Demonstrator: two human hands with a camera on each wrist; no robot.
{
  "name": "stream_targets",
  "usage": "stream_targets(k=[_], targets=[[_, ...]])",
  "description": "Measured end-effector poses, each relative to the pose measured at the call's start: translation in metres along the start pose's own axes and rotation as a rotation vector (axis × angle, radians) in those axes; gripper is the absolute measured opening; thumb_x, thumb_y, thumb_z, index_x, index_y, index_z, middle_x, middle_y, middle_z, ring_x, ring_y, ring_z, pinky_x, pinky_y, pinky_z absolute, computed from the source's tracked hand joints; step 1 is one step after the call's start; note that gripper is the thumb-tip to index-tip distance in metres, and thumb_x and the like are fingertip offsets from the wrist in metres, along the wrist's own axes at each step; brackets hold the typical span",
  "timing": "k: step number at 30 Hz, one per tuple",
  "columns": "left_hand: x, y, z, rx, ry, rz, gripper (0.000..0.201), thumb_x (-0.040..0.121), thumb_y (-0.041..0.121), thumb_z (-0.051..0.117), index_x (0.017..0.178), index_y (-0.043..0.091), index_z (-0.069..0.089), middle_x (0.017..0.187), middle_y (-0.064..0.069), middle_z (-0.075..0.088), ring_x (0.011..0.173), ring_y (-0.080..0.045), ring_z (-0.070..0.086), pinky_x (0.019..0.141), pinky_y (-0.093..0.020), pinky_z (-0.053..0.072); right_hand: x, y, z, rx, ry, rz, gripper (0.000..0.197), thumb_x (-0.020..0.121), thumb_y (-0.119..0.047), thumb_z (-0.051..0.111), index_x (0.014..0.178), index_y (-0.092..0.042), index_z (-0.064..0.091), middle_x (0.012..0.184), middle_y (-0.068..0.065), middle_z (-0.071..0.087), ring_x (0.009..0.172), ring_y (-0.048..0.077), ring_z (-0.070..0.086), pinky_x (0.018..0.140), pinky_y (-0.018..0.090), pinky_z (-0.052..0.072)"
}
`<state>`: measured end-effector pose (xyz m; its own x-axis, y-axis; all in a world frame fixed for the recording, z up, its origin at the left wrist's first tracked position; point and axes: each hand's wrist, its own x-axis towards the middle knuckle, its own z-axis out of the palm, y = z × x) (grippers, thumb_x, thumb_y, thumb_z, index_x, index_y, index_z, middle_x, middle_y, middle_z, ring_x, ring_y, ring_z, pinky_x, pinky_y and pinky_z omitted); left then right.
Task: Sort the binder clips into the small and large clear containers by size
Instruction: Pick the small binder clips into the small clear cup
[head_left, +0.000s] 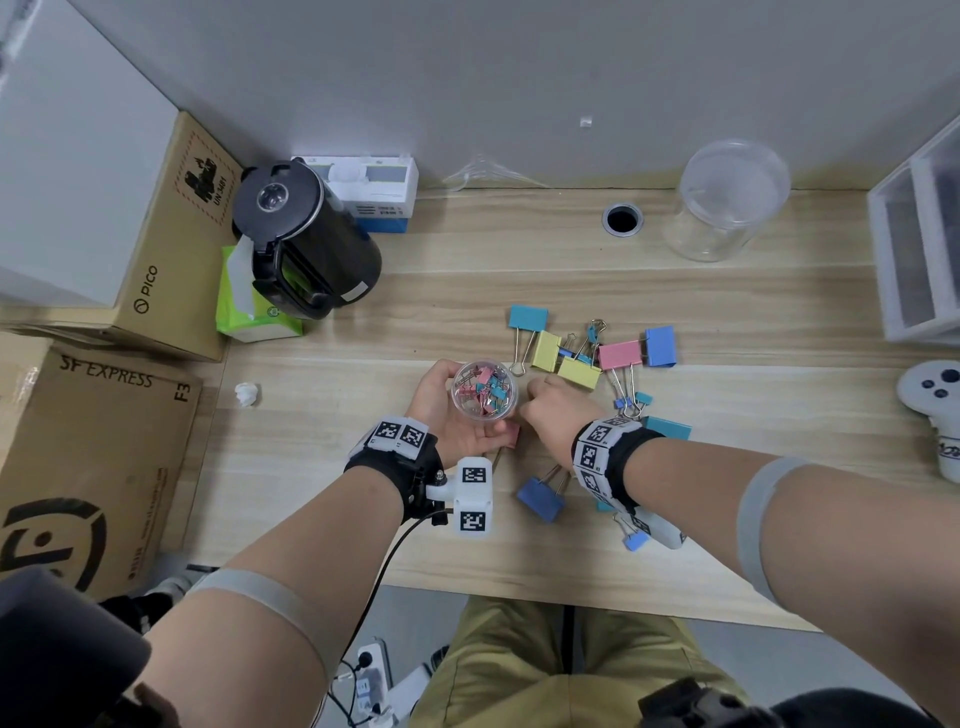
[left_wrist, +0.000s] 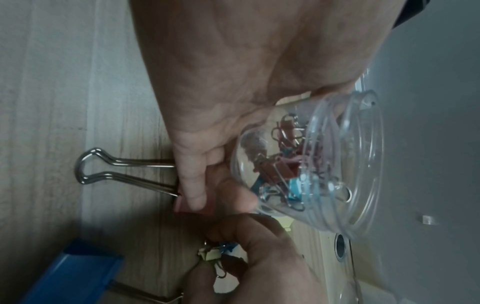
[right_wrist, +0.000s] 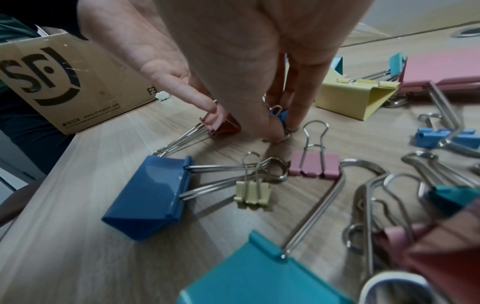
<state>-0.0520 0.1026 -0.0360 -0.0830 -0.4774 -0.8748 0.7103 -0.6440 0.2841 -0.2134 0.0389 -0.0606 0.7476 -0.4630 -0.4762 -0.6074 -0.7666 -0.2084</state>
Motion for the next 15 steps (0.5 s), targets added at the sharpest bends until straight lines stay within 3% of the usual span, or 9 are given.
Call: stream_targets(k=[5, 10, 15], targets=[[0.0, -0.002, 0.001, -0.012, -0.007, 0.008, 0.047, 0.088, 0.038, 0.045, 0.106, 0.001, 0.066, 0.093, -0.021, 0.064, 0.065, -0.03, 0.058, 0.116, -0.048, 0.031, 0.0, 0.007, -0.002, 0.032, -0.042, 0.019, 0.027, 0.077, 0.005, 0.064, 0.101, -0.009, 0.066, 0.111, 0.008, 0.052, 0.114, 0.028, 0.043, 0.085, 0.039, 0.051], [-0.002, -0.004, 0.001, 0.001, 0.008, 0.009, 0.048, 0.088, 0.039, 0.046, 0.103, -0.001, 0.068, 0.094, -0.022, 0.064, 0.066, -0.03, 0.058, 0.115, -0.047, 0.033, 0.008, 0.017, -0.006, 0.12, -0.084, 0.051, 0.027, 0.078, 0.008, 0.061, 0.098, -0.01, 0.066, 0.105, 0.007, 0.059, 0.104, 0.026, 0.055, 0.084, 0.036, 0.052], [-0.002, -0.002, 0.003, 0.0, 0.039, 0.006, 0.049, 0.087, 0.04, 0.047, 0.11, 0.0, 0.065, 0.1, -0.021, 0.063, 0.069, -0.029, 0.056, 0.113, -0.05, 0.038, 0.005, 0.028, -0.016, 0.165, -0.119, 0.112, 0.026, 0.084, 0.003, 0.055, 0.101, -0.01, 0.068, 0.105, 0.008, 0.064, 0.096, 0.028, 0.063, 0.082, 0.034, 0.053]])
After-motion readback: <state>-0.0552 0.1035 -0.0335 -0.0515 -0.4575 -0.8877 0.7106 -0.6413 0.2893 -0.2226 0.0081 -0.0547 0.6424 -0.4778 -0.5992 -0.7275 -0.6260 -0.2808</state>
